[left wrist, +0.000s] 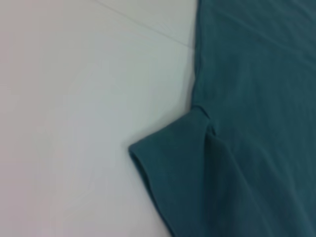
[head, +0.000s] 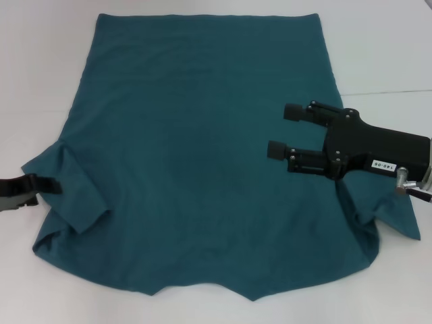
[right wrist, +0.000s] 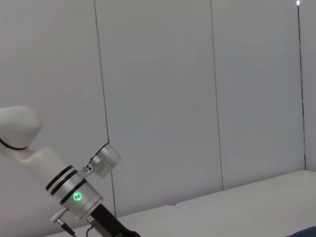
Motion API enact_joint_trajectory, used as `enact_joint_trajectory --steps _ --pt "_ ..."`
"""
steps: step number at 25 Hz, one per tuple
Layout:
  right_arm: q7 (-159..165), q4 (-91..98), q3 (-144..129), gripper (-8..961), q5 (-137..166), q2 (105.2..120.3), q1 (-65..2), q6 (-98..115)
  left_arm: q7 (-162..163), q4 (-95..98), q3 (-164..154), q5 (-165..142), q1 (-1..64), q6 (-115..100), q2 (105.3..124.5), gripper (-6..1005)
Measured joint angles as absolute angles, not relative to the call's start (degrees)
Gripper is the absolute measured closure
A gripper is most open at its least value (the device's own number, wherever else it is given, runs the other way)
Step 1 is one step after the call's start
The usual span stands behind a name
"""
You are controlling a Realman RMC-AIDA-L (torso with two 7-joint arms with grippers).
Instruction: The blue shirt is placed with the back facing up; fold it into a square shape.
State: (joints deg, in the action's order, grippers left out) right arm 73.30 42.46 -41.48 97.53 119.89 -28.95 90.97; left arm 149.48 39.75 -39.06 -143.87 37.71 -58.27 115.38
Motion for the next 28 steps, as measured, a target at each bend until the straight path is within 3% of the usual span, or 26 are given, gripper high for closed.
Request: enact_joint_trajectory --steps 28 --pt "72.95 42.36 -41.48 71 96.94 119.88 -29.0 90.61 149.75 36.87 -39.11 -145.73 39.6 -57.12 115.51 418"
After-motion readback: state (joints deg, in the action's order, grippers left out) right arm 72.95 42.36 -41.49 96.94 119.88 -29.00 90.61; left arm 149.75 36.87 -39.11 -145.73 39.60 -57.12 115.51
